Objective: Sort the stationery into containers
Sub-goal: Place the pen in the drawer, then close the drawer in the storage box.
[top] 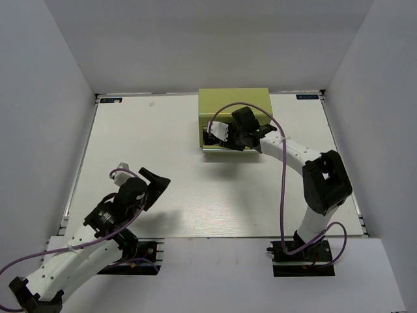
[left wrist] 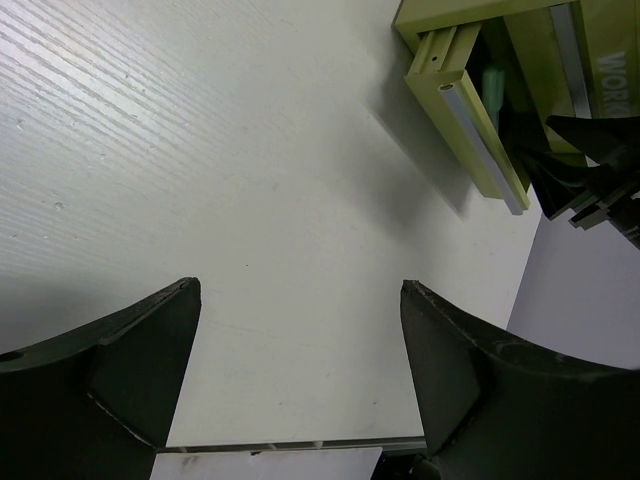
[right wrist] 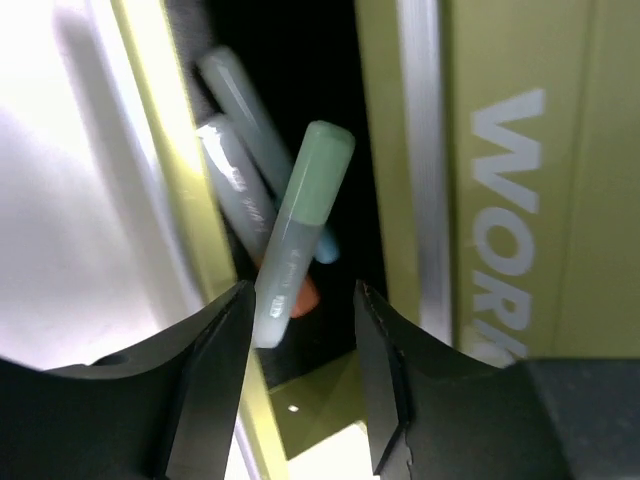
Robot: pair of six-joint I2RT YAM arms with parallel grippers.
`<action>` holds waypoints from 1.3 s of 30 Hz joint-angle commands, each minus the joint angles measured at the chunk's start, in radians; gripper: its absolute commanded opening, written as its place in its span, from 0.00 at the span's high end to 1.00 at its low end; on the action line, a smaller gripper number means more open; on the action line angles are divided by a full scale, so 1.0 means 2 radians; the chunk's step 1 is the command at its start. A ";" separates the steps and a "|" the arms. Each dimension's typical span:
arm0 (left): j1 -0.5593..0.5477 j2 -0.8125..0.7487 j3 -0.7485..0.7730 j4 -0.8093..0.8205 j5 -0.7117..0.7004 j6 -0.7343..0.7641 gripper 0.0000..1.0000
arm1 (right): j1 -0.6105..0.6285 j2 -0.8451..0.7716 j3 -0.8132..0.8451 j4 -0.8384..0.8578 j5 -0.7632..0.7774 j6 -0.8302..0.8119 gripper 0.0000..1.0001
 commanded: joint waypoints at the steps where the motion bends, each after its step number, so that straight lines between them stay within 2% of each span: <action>1: 0.001 0.006 -0.006 0.016 0.006 0.006 0.09 | -0.004 -0.029 0.022 -0.023 -0.054 0.004 0.49; 2: 0.001 0.006 -0.006 0.020 0.006 0.006 0.09 | -0.007 -0.033 0.023 -0.040 -0.065 0.003 0.52; 7: 0.001 0.016 -0.006 0.025 0.011 0.010 0.09 | -0.010 -0.053 0.016 -0.113 -0.177 -0.032 1.00; 8: 0.001 0.016 -0.006 0.025 0.011 0.010 0.09 | -0.011 -0.054 0.015 -0.124 -0.223 -0.054 1.00; 9: 0.001 0.016 -0.006 0.025 0.011 0.010 0.09 | -0.008 -0.054 0.012 -0.146 -0.235 -0.075 1.00; 14: 0.001 0.016 -0.006 0.025 0.011 0.015 0.09 | -0.005 -0.017 0.017 -0.184 -0.256 -0.101 1.00; 17: 0.001 0.016 -0.006 0.025 0.006 0.015 0.09 | -0.006 0.013 0.029 -0.162 -0.219 -0.078 1.00; 23: 0.001 0.021 -0.001 0.025 0.006 0.015 0.09 | -0.006 0.065 0.038 -0.032 -0.097 0.001 1.00; 27: 0.001 0.031 0.000 0.025 0.006 0.015 0.09 | -0.005 0.082 0.028 0.054 0.030 0.031 1.00; 28: 0.001 0.031 0.000 0.025 0.006 0.015 0.09 | -0.005 0.082 0.021 0.098 0.050 0.033 1.00; 35: 0.001 0.040 0.000 0.044 0.006 0.019 0.09 | -0.006 0.082 -0.008 0.203 0.117 0.025 1.00; 39: 0.001 0.055 0.000 0.053 0.006 0.025 0.09 | -0.005 0.080 -0.008 0.200 0.108 0.024 1.00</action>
